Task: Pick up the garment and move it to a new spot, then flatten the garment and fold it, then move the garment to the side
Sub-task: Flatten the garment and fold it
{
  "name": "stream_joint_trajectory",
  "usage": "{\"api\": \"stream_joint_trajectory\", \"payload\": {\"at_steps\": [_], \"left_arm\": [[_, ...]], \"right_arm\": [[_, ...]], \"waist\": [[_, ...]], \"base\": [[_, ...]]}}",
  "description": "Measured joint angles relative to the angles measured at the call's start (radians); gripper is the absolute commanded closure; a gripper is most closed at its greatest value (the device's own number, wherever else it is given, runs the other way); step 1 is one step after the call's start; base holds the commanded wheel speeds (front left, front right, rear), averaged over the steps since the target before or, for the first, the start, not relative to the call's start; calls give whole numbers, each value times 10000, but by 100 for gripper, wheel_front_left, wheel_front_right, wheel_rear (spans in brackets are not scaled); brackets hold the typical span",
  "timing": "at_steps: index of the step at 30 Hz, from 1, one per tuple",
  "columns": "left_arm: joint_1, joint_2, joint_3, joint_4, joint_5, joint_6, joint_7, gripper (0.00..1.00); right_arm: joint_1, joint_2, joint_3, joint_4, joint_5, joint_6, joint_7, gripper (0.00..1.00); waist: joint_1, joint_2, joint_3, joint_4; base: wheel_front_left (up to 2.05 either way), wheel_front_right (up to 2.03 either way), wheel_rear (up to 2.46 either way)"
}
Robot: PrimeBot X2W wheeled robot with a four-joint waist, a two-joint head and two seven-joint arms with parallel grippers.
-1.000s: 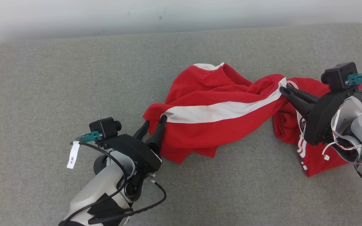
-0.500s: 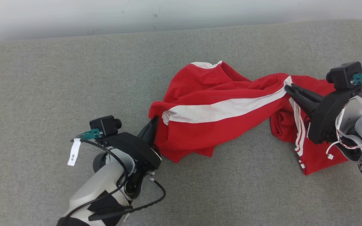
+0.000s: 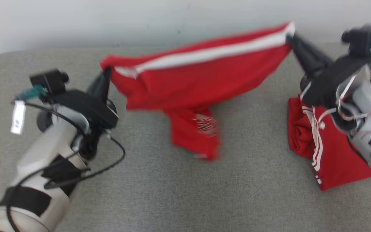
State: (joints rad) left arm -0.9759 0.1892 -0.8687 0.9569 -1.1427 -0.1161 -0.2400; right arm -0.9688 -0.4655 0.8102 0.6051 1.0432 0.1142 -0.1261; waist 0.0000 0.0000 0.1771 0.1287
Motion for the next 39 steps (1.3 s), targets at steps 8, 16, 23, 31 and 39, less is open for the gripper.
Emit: {"api": "stream_joint_trajectory", "payload": {"at_steps": [8, 16, 23, 31, 39], "left_arm": [[739, -10, -188, -811, 311, -61, -90, 100], [3984, -485, -953, -963, 307, -59, -86, 100], [3980, -464, -1394, -970, 711, 94, -86, 100], [3961, -527, -1467, -811, 803, 385, -86, 0], [3967, -629, -2023, -780, 1290, 545, 117, 0]], "right_arm": [[1079, 109, 198, 157, -140, 2, -955, 100], [3880, 27, 782, -207, 104, 4, -1014, 100], [4578, -345, 621, -297, 136, -12, -1118, 100], [4869, -510, 464, -401, 201, -88, -1131, 100], [4881, -558, 278, -617, 209, -130, -1204, 100]], "waist": [[-1, -1, -756, 313], [-2, 0, -1122, 262], [-1, 0, -878, -14], [-1, 0, -808, -10], [-1, 0, -761, 200]], "base": [[0, 0, 0], [0, 0, 0], [0, 0, 0], [0, 0, 0], [0, 0, 0]]}}
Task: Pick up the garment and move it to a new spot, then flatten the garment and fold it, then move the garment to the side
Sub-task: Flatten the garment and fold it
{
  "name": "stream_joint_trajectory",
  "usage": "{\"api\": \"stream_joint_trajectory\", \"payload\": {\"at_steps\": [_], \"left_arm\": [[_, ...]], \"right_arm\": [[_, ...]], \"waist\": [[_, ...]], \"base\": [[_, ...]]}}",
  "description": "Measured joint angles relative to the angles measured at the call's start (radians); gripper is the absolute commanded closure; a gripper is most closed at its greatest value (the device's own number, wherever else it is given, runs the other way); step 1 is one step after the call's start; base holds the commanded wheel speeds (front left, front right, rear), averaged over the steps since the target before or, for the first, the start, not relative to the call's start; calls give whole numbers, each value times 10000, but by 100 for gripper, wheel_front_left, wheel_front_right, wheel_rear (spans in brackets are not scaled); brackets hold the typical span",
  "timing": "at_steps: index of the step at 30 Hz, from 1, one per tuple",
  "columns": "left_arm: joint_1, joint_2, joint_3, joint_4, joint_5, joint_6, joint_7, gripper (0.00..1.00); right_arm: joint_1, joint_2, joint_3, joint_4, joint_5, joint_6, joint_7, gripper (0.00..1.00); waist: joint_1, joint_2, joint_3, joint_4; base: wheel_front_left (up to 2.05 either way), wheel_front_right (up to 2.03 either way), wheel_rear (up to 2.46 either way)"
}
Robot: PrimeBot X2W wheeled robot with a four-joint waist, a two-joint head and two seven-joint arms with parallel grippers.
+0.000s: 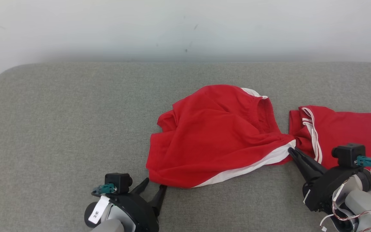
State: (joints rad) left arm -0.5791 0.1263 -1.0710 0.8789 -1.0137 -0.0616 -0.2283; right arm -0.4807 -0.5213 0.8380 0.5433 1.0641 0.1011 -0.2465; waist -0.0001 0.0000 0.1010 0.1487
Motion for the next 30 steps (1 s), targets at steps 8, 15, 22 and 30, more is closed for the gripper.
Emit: {"api": "stream_joint_trajectory", "payload": {"at_steps": [8, 15, 22, 30], "left_arm": [[22, -186, -98, -115, 82, 132, -12, 0], [-188, -98, -575, -33, 1120, 976, -27, 0], [-509, -33, -773, -52, 1680, 1406, -111, 0], [-569, -127, -1151, -407, 2359, 1563, -188, 0]], "right_arm": [[-49, 19, -63, -109, -38, -42, -2, 100], [-40, 29, -67, -261, -117, -44, -4, 100], [-23, -17, -157, -259, -117, -59, -12, 100], [-4, -69, -245, -270, -132, -132, -13, 100]], "waist": [[1, 1, -16, 238], [1, 1, 10, 195], [1, 1, 105, 200], [1, 1, 134, 276]], "base": [[0, 0, 0], [0, 0, 0], [0, 0, 0], [0, 0, 0]]}}
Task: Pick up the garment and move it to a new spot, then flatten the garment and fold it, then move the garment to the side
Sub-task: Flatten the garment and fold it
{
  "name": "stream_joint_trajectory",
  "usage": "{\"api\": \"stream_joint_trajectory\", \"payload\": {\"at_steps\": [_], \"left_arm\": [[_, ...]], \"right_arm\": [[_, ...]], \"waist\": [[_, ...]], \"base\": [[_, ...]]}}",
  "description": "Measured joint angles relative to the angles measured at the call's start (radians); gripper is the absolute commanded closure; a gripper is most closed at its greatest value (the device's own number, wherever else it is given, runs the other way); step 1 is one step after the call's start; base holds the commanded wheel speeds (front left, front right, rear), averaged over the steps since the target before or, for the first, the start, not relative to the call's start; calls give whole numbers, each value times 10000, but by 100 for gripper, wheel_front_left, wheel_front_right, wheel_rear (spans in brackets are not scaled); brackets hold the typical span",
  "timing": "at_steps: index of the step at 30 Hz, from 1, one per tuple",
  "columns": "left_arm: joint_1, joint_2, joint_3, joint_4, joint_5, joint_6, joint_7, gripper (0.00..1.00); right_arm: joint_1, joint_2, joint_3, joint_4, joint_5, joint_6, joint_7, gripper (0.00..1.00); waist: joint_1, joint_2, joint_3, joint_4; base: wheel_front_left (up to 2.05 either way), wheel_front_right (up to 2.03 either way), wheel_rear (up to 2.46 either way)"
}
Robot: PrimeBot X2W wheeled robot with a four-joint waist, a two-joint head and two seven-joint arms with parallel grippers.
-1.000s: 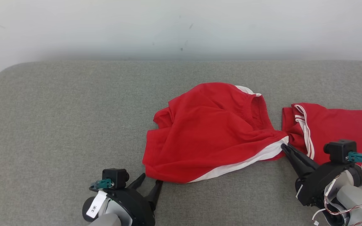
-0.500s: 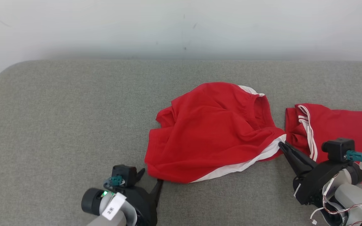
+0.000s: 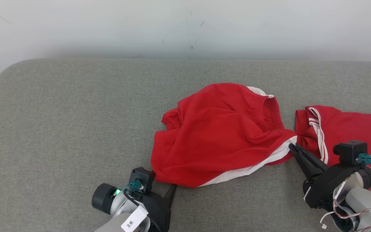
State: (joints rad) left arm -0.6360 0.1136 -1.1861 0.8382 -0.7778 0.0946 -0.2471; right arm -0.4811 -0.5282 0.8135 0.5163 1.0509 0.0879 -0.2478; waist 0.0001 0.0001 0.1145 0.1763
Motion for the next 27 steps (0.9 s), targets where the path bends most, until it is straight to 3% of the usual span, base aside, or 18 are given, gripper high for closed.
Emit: {"api": "stream_joint_trajectory", "payload": {"at_steps": [2, 3, 4, 5, 15, 23, 27], "left_arm": [[-27, -13, -73, -90, 155, 48, -2, 0], [-37, -10, -92, -127, 245, 98, -2, 53], [-46, -13, -75, -155, 249, 107, -4, 91], [-77, -17, -96, -155, 301, 109, -4, 100], [40, 226, 171, -324, 314, 196, -17, 100], [179, 1172, 849, -761, 535, 230, -27, 100], [784, 1110, 1020, -1542, 203, 280, -46, 100]], "right_arm": [[0, -4, -6, -6, 0, 0, 0, 100], [1, -4, -13, -4, 0, 0, 0, 100], [7, -4, -31, 8, 0, 0, 0, 100], [18, -8, -52, 31, 0, 0, 0, 100], [64, -2, -107, 63, 0, 2, 0, 100], [41, -35, -332, 194, 2, 2, -2, 100], [130, 25, -307, 209, 2, 2, -2, 100]], "waist": [[-1, -1, -4, 20], [0, 0, -6, 30], [0, 0, -9, 42], [0, 0, -20, 61], [0, -1, -161, 175], [-1, -1, -365, 220], [-1, -1, -522, 314]], "base": [[0, 0, 0], [0, 0, 0], [0, 0, 0], [0, 0, 0], [0, 0, 0], [0, 0, 0], [0, 0, 0]]}}
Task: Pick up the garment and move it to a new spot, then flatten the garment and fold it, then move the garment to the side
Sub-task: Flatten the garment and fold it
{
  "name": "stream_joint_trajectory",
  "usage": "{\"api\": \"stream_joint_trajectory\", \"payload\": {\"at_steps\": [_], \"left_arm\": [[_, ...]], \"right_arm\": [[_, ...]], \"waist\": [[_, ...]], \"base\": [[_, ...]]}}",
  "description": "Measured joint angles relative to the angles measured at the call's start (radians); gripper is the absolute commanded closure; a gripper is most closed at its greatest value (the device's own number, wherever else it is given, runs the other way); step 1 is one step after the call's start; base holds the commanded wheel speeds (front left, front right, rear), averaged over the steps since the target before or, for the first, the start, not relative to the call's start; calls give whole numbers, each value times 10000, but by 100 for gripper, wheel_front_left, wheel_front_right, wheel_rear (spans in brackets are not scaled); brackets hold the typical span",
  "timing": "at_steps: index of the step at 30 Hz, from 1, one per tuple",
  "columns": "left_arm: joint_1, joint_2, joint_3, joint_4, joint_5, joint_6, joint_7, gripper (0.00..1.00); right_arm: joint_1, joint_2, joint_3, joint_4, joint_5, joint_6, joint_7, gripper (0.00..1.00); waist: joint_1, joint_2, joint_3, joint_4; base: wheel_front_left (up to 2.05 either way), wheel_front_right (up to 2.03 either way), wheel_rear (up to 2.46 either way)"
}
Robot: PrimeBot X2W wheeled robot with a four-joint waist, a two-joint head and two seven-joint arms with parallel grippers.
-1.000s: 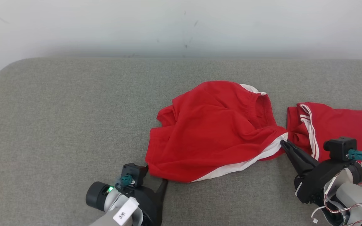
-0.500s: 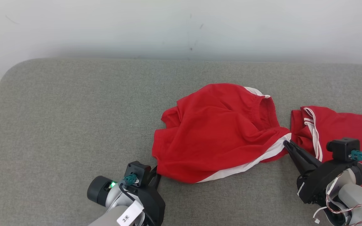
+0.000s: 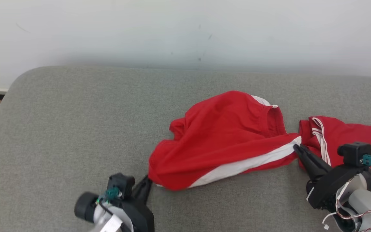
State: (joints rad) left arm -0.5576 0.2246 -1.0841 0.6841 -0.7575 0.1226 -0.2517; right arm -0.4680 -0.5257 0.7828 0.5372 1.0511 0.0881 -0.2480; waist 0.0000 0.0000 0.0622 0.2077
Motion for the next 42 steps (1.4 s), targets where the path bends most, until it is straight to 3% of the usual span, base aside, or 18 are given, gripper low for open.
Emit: {"api": "stream_joint_trajectory", "payload": {"at_steps": [7, 9, 12, 13, 16, 19, 21, 24, 27, 30, 33, 37, 42], "left_arm": [[330, 190, 464, -805, -550, -451, 0, 100], [69, 293, 809, -936, -907, -800, 0, 100], [-854, 311, 1528, -913, -1843, -1524, 299, 100], [-854, 311, 1528, -913, -1843, -1524, 299, 100], [-2888, 537, 2278, -280, -2382, -2036, 1076, 100], [-4087, 692, 2591, 182, -2426, -2040, 1551, 100], [-5395, 882, 2961, 508, -2499, -2046, 1801, 100], [-7356, 1047, 3496, 366, -2263, -1964, 1705, 100], [-8483, 1014, 4138, -516, -2174, -1831, 1055, 100], [-8242, 1068, 4188, -1254, -2084, -1833, 731, 100], [-7167, 1058, 3990, -861, -2102, -1848, 520, 100], [-4986, 652, 3407, 178, -2299, -2084, 441, 100], [-3346, 280, 2878, 744, -2433, -2207, 322, 100]], "right_arm": [[-104, 424, 303, -65, -6, 0, 274, 100], [-544, 587, 297, -54, 38, 0, 564, 100], [-1661, 802, 295, 153, 69, 4, 1235, 100], [-1661, 802, 295, 153, 69, 4, 1235, 100], [-3743, 1375, 148, 830, 222, -2, 2299, 100], [-5118, 1664, 88, 1246, 182, -82, 2807, 100], [-6763, 1979, -182, 1703, 35, -330, 3018, 100], [-9203, 2387, -1156, 1919, -40, -612, 2489, 100], [-10420, 2435, -1866, 1216, 102, -351, 1498, 100], [-9909, 2090, -1576, 499, -75, -81, 1156, 100], [-8299, 1783, -972, 792, -316, 180, 1016, 100], [-5860, 1444, -631, 1338, -276, 278, 504, 100], [-4055, 1340, -502, 1304, -38, 322, 155, 100]], "waist": [[-1, 0, 54, -15], [0, 1, 177, -56], [0, 1, 448, -116], [0, 1, 448, -116], [2, 1, 917, -209], [2, 1, 1171, -266], [2, 2, 1437, -332], [3, 2, 1845, -439], [1, -1, 2271, -516], [-1, -2, 2718, -544], [5, 2, 3128, -546], [6, 4, 3339, -562], [1, 3, 3012, -580]], "base": [[0, 0, 0], [0, 0, 0], [0, 0, 0], [0, 0, 0], [0, 0, 0], [0, 0, 0], [0, 0, 0], [0, 0, 0], [0, 0, 0], [0, 0, 0], [0, 0, 0], [0, 0, 0], [0, 0, 0]]}}
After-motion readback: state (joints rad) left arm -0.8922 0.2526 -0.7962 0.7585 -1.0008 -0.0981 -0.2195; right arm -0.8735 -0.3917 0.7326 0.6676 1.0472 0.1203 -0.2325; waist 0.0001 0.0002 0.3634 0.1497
